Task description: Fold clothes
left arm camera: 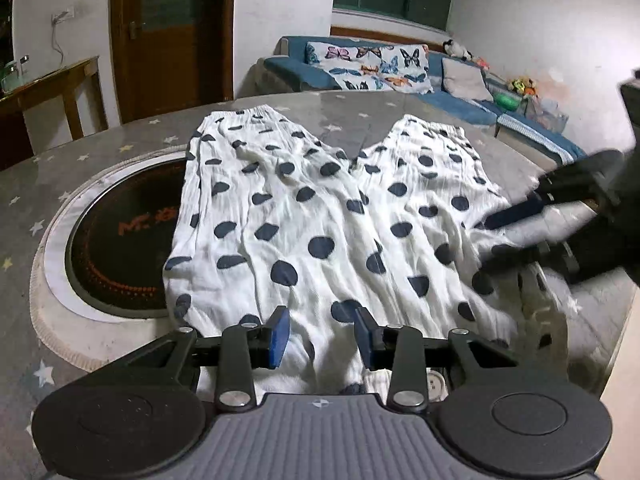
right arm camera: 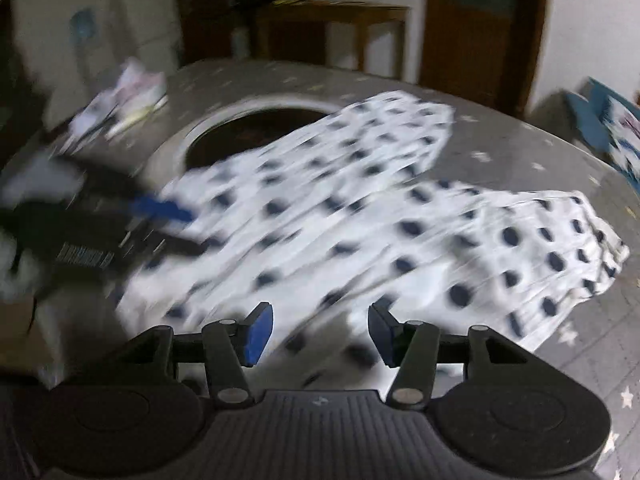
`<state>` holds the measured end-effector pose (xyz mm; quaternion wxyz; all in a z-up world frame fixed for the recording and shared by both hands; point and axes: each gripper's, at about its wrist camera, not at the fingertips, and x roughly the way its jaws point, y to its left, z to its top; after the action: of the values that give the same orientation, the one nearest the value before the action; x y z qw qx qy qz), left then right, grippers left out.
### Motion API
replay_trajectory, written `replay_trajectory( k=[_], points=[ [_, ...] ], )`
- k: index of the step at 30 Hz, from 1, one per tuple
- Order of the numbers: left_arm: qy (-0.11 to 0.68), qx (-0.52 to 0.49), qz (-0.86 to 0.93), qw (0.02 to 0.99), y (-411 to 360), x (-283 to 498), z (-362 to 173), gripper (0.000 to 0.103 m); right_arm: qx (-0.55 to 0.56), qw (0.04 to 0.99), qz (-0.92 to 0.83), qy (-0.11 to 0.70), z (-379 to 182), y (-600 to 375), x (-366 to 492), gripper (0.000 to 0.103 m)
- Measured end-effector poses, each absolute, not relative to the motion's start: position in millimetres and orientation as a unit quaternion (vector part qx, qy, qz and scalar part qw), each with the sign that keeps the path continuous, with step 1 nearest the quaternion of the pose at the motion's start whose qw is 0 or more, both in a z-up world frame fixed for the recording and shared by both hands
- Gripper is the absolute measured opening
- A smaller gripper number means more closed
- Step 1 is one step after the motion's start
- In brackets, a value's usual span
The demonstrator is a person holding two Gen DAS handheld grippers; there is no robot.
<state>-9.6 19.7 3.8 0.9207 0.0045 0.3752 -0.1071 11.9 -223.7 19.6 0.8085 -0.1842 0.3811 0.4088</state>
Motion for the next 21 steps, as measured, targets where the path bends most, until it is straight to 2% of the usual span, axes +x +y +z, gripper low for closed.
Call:
replay_trajectory(
  k=[5,21],
  points=[
    [0.386,0.016,-0.106,0.916,19.3,-15.6,-2.3,0.037,-0.202,0.803,0.396,0.396,5.1,-224.8,-3.7,0.054],
    [0.426,0.023,-0.124,0.896,25.1,-31.0,10.8,0.034,-0.185,0.779,0.420,0.427,19.2,-252.7,-17.0,0.056]
  ],
)
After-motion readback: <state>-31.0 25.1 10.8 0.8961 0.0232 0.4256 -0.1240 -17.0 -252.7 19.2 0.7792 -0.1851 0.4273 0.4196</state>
